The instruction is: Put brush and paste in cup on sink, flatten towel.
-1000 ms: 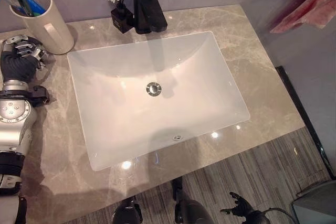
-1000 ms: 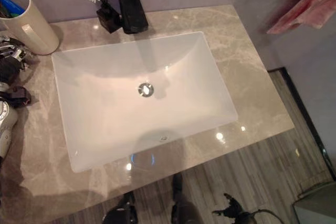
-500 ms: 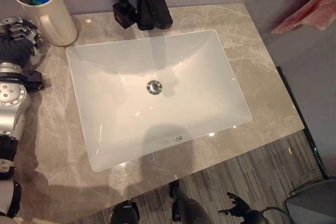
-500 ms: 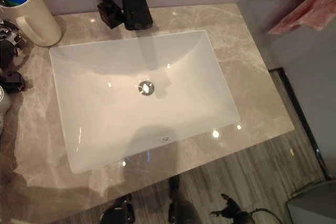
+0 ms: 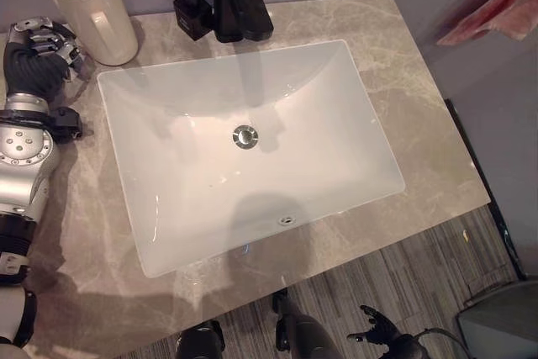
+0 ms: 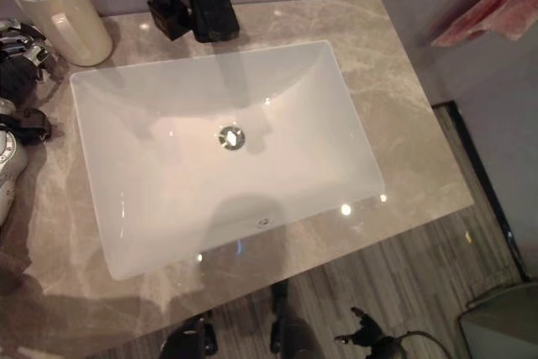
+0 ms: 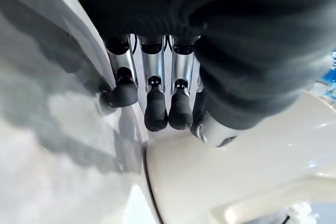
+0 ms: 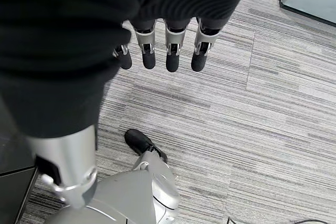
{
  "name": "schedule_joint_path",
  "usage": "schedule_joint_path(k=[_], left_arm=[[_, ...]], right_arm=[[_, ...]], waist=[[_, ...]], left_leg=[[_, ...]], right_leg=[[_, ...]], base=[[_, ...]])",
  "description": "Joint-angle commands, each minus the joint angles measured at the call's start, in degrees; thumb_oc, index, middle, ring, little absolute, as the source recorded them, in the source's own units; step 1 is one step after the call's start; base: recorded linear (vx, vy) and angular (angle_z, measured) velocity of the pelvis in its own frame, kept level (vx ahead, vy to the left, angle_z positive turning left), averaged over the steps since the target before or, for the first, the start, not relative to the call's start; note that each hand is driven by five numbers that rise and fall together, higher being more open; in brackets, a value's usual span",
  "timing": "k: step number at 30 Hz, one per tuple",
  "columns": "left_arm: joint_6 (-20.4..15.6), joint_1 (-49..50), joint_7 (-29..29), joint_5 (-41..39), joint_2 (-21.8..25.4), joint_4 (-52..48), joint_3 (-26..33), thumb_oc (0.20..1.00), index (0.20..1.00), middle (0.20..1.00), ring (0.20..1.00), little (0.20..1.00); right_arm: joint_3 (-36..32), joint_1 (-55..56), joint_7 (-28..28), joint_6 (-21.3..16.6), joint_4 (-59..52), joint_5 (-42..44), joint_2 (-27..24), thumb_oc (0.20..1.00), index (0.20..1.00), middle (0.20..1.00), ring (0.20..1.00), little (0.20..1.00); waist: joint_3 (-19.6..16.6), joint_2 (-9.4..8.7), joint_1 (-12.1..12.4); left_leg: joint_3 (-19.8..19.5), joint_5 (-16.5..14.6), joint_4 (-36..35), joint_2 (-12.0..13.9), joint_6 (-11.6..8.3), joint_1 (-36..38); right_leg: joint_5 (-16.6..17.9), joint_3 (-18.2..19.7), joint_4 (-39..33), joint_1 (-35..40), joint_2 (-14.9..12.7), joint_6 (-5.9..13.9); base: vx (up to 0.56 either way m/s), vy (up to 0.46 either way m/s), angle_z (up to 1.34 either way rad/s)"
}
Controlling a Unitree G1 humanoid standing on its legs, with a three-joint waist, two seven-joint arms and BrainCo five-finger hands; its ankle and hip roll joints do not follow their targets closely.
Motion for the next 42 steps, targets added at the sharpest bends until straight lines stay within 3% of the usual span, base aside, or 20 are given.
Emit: schedule_joint_path(k=[1, 27, 36, 41, 42], left_arm=[[-1.7, -1.9, 0.7, 0.6, -1.5, 0.1, 0.2, 0.2, 0.2, 0.2, 0.2, 0.2], [-0.4, 0.8, 1.6, 4.6, -5.8, -0.4, 2.7, 0.2, 0.2, 0.2, 0.2, 0.2], [1.8, 8.9, 4.0, 13.1, -10.4, -4.2, 10.8, 0.2, 0.2, 0.2, 0.2, 0.2], [1.8, 16.7, 4.1, 15.6, -12.0, -10.3, 16.5, 0.2, 0.2, 0.2, 0.2, 0.2], [1.5, 21.8, 3.7, 16.3, -13.0, -14.7, 19.6, 0.2, 0.2, 0.2, 0.2, 0.2]], right_arm=[[-0.4, -1.7, -0.7, -0.1, 0.4, 1.2, -2.3, 1.0, 1.0, 1.0, 1.0, 1.0], [-1.5, -0.4, -0.7, 0.1, 2.2, 0.7, -1.7, 1.0, 1.0, 1.0, 1.0, 1.0], [-3.7, 0.2, -0.7, 0.5, 4.5, -0.7, -1.3, 1.0, 1.0, 1.0, 1.0, 1.0], [-4.4, 0.4, -0.5, 0.7, 5.2, -1.4, -1.1, 1.0, 1.0, 1.0, 1.0, 1.0], [-5.1, 0.4, -0.3, 0.7, 5.3, -1.5, -1.0, 1.0, 1.0, 1.0, 1.0, 1.0]], waist=[[1.4, 1.76, 0.1], [0.9, 2.26, -0.1], [-0.1, 3.26, 1.1], [-1.0, 3.75, 1.9], [-1.6, 3.98, 2.5]], left_leg=[[-2.2, -2.1, 4.2, -1.1, 1.63, 0.7], [-2.5, -0.9, 3.5, 0.0, 1.24, 1.6], [-4.4, -0.6, 2.8, 0.1, 0.93, 4.6], [-5.4, 0.1, 2.3, 0.2, 0.7, 5.9], [-6.0, 0.6, 1.7, 0.3, 0.55, 6.9]], right_leg=[[11.4, -1.8, 0.5, 5.5, -3.1, 4.15], [7.8, -1.9, 0.7, 4.8, -2.2, 2.72], [4.2, -3.6, 1.2, 7.8, -2.1, 1.58], [2.7, -4.4, 1.2, 9.2, -1.6, 0.89], [1.6, -4.8, 2.1, 10.1, -1.3, 0.55]], base=[[0.0, 0.0, 0.0], [-0.01, -0.01, -0.01], [0.0, -0.014, 0.05], [-0.01, -0.039, 0.18], [0.0, -0.044, 0.12]])
